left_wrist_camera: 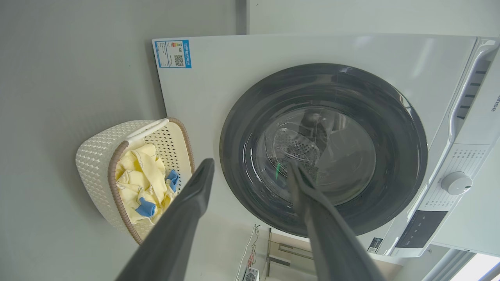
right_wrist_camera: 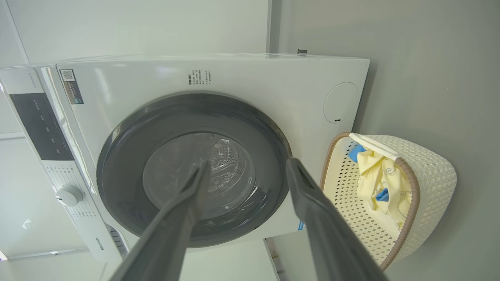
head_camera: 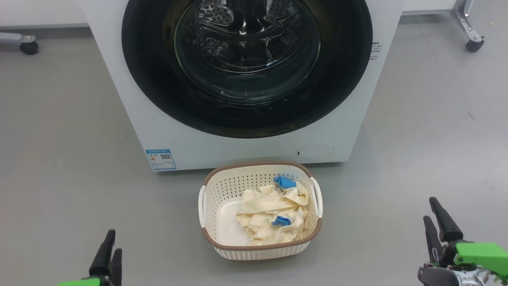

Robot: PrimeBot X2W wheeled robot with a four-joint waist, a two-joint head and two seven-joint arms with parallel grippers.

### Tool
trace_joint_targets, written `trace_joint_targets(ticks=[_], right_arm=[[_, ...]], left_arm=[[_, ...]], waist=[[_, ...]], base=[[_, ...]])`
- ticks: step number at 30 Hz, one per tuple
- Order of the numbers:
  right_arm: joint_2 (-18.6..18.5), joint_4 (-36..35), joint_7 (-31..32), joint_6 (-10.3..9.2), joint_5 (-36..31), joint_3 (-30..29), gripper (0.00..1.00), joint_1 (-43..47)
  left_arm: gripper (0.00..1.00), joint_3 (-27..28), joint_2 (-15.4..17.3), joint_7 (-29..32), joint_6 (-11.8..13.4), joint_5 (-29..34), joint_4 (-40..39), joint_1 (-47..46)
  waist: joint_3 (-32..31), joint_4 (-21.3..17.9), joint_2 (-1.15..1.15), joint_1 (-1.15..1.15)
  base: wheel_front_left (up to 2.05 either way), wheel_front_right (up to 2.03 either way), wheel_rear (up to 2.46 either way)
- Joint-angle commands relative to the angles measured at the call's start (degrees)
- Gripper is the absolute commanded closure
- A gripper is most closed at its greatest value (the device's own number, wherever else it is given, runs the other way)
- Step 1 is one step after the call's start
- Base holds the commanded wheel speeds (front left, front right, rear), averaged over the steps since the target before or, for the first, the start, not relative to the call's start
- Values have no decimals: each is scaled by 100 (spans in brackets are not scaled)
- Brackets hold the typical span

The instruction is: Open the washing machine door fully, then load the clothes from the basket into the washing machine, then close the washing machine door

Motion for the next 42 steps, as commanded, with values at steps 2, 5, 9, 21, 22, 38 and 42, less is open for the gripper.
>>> trace_joint_targets(ticks=[2,5,9,21,22,38,42], right_arm=[[-73,-248,-77,4,-124,-38,0,-281],[-76,-311,-128,4,-239,-27,0,-299],[-79,-393,-195,5,-324,-2,0,-315],[-95,-1078,-534,8,-1311,-76,0,-445],[-96,-1103,-550,8,-1365,-73,0,-447],[-107,-1475,-804,11,-2638,96,0,-460],[-111,-1534,-872,11,-2960,104,0,-473]], left_arm=[[0,84,53,-63,-16,99,-243,-301],[0,79,55,-113,-17,132,-316,-312],[0,80,58,-181,-18,155,-423,-315],[0,172,71,-517,-26,850,-1161,-407],[0,171,72,-534,-26,937,-1200,-410],[0,78,82,-786,-32,2354,-1661,-446],[0,60,84,-854,-26,2857,-1787,-455]], waist=[[1,2,0,0],[6,7,0,0],[7,16,0,0],[-4,87,0,0],[-5,91,0,0],[17,149,0,0],[23,159,0,0]], base=[[0,0,0],[0,0,0],[0,0,0],[0,0,0],[0,0,0],[0,0,0],[0,0,0]])
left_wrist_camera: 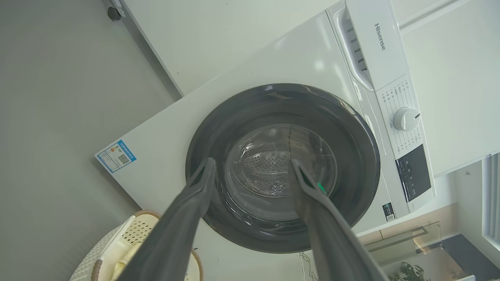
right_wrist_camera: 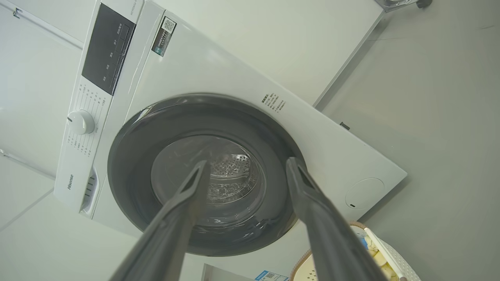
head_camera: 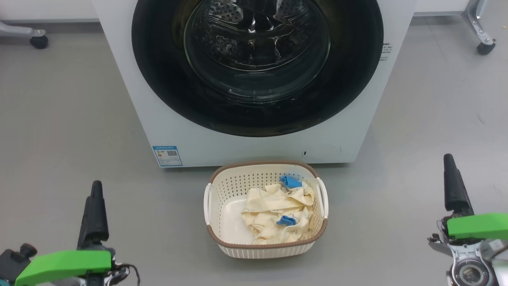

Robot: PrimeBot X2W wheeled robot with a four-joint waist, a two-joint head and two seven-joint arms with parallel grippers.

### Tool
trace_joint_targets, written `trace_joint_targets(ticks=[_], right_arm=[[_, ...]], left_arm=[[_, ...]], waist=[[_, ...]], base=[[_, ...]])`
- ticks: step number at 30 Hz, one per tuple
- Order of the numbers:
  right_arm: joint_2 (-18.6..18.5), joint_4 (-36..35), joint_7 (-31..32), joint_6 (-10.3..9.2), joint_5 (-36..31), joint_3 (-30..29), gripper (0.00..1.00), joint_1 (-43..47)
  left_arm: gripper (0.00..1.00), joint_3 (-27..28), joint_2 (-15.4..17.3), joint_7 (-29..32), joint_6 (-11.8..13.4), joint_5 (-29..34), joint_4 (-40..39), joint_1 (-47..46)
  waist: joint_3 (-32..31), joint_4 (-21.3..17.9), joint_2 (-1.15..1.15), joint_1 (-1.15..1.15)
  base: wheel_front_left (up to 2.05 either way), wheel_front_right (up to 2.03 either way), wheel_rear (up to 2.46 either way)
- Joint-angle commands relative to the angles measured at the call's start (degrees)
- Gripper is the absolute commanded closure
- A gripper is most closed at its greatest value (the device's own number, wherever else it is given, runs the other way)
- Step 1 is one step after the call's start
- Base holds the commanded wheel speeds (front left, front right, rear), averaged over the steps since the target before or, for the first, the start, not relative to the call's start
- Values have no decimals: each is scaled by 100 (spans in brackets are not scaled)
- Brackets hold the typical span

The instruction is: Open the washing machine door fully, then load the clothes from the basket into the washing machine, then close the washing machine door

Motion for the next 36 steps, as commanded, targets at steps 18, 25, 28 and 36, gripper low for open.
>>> trace_joint_targets(ticks=[18,25,28,36], right_arm=[[-121,-485,-371,14,-1972,215,0,-351],[-127,-441,-506,15,-2744,302,0,-331],[-129,-358,-557,16,-2967,335,0,-316],[-136,-126,-692,17,-3808,463,0,-324]], left_arm=[[0,-556,90,-344,460,2642,-595,-338],[0,-823,95,-479,647,3589,-427,-315],[0,-904,97,-530,684,3915,-427,-329],[0,-1091,103,-664,704,4438,-252,-296]], waist=[[30,57,0,0],[7,82,0,0],[-2,92,0,0],[-16,114,0,0]], base=[[0,0,0],[0,0,0],[0,0,0],[0,0,0]])
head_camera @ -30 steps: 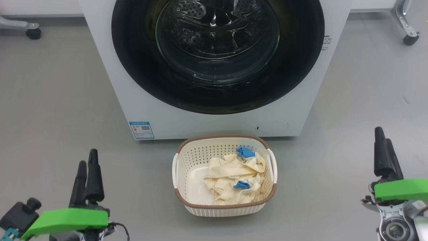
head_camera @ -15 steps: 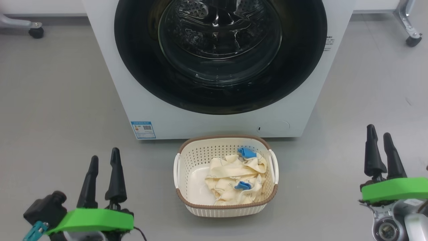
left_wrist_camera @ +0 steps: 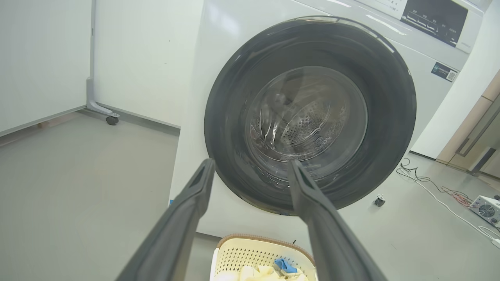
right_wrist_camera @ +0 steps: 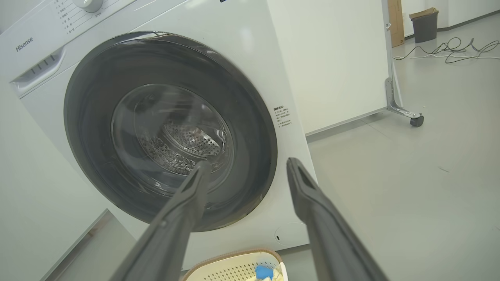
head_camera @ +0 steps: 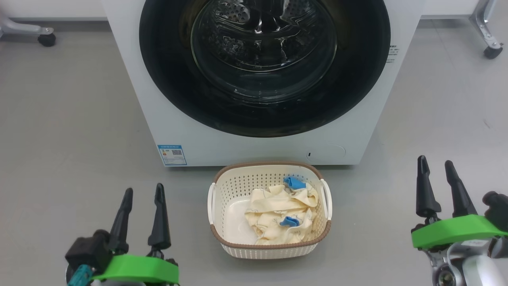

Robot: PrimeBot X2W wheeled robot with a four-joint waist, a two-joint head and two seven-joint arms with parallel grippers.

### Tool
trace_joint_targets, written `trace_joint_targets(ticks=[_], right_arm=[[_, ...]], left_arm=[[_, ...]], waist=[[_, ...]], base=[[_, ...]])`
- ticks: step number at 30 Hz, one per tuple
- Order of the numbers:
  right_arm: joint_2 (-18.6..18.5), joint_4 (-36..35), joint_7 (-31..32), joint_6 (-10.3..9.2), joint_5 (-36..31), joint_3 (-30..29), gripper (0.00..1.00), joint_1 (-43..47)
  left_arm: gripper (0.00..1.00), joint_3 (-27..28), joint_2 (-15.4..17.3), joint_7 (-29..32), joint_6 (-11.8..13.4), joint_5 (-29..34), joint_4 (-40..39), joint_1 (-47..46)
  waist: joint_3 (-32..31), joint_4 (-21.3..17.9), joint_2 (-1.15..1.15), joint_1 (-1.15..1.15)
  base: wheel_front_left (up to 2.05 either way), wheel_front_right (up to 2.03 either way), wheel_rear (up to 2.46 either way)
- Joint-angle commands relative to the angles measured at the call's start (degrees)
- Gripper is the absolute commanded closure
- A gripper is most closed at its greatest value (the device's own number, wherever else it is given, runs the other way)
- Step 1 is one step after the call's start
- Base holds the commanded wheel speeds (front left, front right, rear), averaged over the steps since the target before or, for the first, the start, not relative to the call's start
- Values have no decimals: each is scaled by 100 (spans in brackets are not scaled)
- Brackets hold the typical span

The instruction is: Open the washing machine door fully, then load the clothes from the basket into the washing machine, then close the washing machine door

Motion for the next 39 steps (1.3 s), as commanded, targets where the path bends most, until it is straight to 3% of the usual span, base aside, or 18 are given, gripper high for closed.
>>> trace_joint_targets(ticks=[1,18,39], right_arm=[[-120,-169,-90,17,-219,118,0,-323],[-133,377,-375,20,-1495,180,0,-352],[-133,754,-375,20,-1483,277,0,-469]], left_arm=[[0,70,57,-85,-14,238,-91,-265],[0,-189,69,-369,-27,1155,787,-261],[0,-185,69,-369,-5,928,1029,-366]], waist=[[-3,5,0,0],[-8,43,0,0],[34,38,0,0]], base=[[0,0,0],[0,0,0],[0,0,0]])
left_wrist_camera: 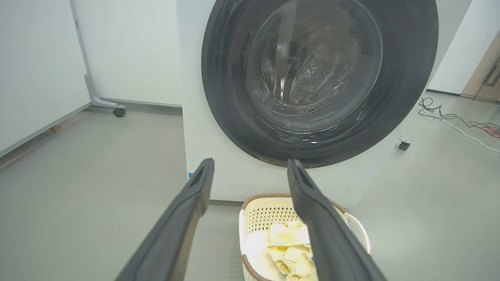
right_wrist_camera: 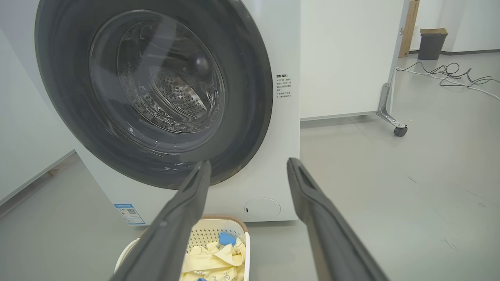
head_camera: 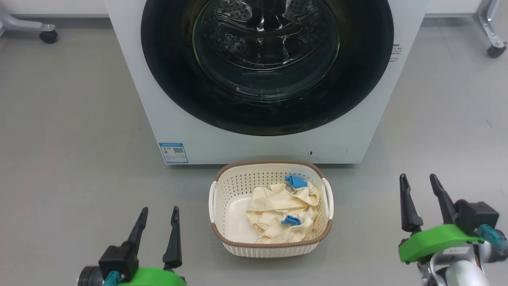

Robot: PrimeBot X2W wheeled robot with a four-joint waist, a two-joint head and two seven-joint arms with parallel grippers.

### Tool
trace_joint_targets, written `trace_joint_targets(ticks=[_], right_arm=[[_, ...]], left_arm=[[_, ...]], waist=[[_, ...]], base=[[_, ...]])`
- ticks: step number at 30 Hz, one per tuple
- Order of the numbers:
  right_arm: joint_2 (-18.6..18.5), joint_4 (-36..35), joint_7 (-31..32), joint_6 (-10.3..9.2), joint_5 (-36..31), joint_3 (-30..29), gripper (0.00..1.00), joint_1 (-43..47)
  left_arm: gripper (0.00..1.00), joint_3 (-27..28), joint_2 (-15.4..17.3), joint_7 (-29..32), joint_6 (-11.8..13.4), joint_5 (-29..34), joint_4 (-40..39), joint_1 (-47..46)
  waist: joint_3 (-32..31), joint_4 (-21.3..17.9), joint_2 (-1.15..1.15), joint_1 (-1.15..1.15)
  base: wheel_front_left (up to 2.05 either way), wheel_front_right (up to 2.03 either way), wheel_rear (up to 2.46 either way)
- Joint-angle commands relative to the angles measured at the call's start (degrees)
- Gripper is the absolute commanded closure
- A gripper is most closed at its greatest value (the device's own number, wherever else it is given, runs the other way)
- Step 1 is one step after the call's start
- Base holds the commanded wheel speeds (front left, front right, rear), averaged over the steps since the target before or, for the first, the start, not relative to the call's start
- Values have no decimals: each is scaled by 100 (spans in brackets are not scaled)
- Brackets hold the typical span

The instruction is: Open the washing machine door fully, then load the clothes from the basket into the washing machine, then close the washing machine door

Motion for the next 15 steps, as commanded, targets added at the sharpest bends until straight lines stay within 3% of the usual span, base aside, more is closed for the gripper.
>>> trace_joint_targets(ticks=[1,15], right_arm=[[-118,-176,-56,20,-29,126,0,-353],[-118,-183,-56,20,6,120,0,-343]], left_arm=[[0,142,54,-81,31,-56,-180,-258],[0,146,54,-81,-6,-117,-183,-230]], waist=[[1,2,0,0],[-17,1,0,0]], base=[[0,0,0],[0,0,0]])
